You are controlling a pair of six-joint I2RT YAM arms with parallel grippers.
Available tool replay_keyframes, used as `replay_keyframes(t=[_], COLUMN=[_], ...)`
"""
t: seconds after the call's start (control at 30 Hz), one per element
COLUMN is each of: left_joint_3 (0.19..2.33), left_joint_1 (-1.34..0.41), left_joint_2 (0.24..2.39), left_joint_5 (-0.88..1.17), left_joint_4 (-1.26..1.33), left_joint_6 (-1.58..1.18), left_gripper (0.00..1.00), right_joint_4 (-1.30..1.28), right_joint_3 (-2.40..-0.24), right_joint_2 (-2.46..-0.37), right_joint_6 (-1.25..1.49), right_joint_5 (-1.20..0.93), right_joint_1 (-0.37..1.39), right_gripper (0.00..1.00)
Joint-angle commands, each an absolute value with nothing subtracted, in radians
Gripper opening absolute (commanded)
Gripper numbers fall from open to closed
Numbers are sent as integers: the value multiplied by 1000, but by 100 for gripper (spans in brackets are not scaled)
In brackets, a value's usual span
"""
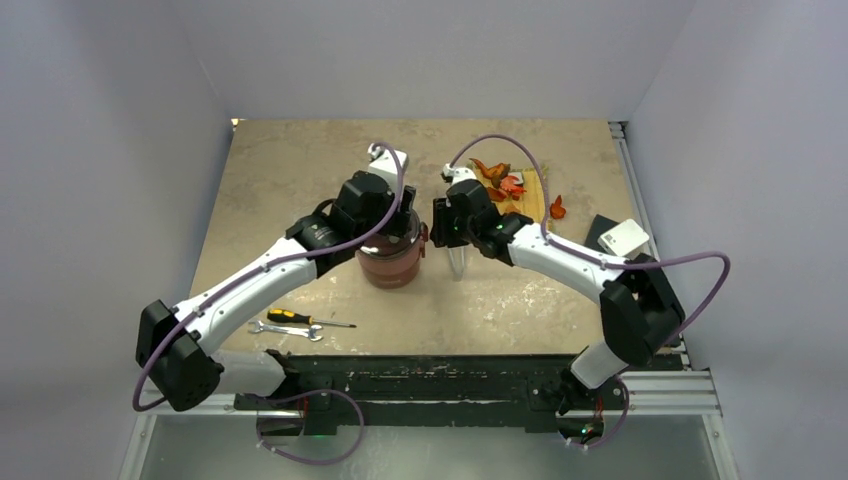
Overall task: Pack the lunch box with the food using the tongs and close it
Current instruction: Close the fastener on the packing box.
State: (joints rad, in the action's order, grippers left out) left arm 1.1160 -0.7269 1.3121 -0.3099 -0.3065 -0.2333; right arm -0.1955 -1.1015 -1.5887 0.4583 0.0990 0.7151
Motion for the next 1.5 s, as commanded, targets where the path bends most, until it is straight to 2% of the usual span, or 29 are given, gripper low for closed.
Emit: replay_keyframes(t=[0.0, 0.07, 0.17, 0.33, 0.43, 0.67, 0.77, 1.07, 1.37, 1.47], left_joint_3=[1199, 1225, 1247, 1183, 1118, 991, 934, 839, 802, 796], left_joint_1=[-723, -717, -682, -484, -372, -150, -113, -67, -43, -37], left_joint_2=[1244, 1228, 1205, 1157, 1141, 1104, 1085, 1088, 1089, 1087], left_joint_5=[-351, -346, -302, -163, -66, 46, 51, 132, 149, 150], left_joint_4=[-470, -490, -515, -505, -476, -397, -365, -324, -304, -302], left_joint_6=[-284, -306, -345, -395, -405, -485, -510, -528, -534, -532], left_gripper=[71, 79, 85, 88, 89, 88, 88, 87, 87, 87], right_joint_4=[-260, -288, -332, -295, -191, -82, -120, -175, -190, -213], right_joint_3=[-1136, -1152, -1190, -1250, -1252, -1334, -1415, -1524, -1587, -1607], right_joint_2=[-1480, -1452, -1416, -1349, -1326, -1397, -1475, -1642, -1744, -1775], right_joint_6=[500, 497, 493, 450, 375, 104, 32, -163, -211, -216], right_joint_5=[215, 246, 283, 215, 165, 33, -26, -140, -183, -199], right_joint_1=[705, 703, 702, 712, 783, 876, 886, 898, 897, 897], right_gripper=[47, 54, 62, 78, 89, 94, 91, 73, 61, 54])
